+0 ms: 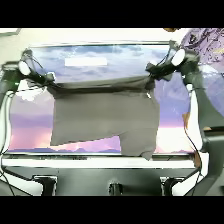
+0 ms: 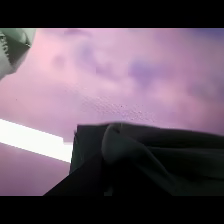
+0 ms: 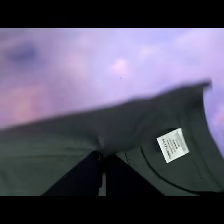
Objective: Fold the clothes and pants, and hang the long-sleeved shirts on hangers.
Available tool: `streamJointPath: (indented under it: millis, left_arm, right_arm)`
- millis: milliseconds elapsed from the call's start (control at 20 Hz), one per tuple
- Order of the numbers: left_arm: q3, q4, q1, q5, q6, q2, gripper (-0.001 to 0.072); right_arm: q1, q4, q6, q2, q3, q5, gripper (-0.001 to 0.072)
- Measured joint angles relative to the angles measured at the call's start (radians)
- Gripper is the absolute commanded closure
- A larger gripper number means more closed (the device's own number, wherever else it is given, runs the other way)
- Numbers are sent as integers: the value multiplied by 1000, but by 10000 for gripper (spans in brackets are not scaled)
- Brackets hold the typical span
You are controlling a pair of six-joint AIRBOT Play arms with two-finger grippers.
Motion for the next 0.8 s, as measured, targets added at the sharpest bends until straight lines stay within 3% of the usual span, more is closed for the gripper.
streamJointPath:
  millis: [100,150,200,250,350,500,800]
  left_arm:
    - [0,-1,-17,19,1,-48,646]
    - [2,-5,-22,20,2,-61,629]
    - [9,-6,-24,18,4,-68,541]
    - [22,-5,-21,7,13,-70,392]
    - [63,-4,-4,-44,40,-63,312]
    - [105,-5,40,-148,128,-19,312]
    - [-39,-68,185,-268,199,200,313]
  right_arm:
    - [0,34,15,-76,0,-13,575]
    - [0,51,22,-102,0,-13,486]
    - [0,64,29,-117,0,-6,353]
    - [0,77,28,-125,1,8,265]
    - [0,92,-6,-119,1,43,229]
    - [0,92,-98,-61,2,121,173]
    - [-142,120,-273,160,-99,256,178]
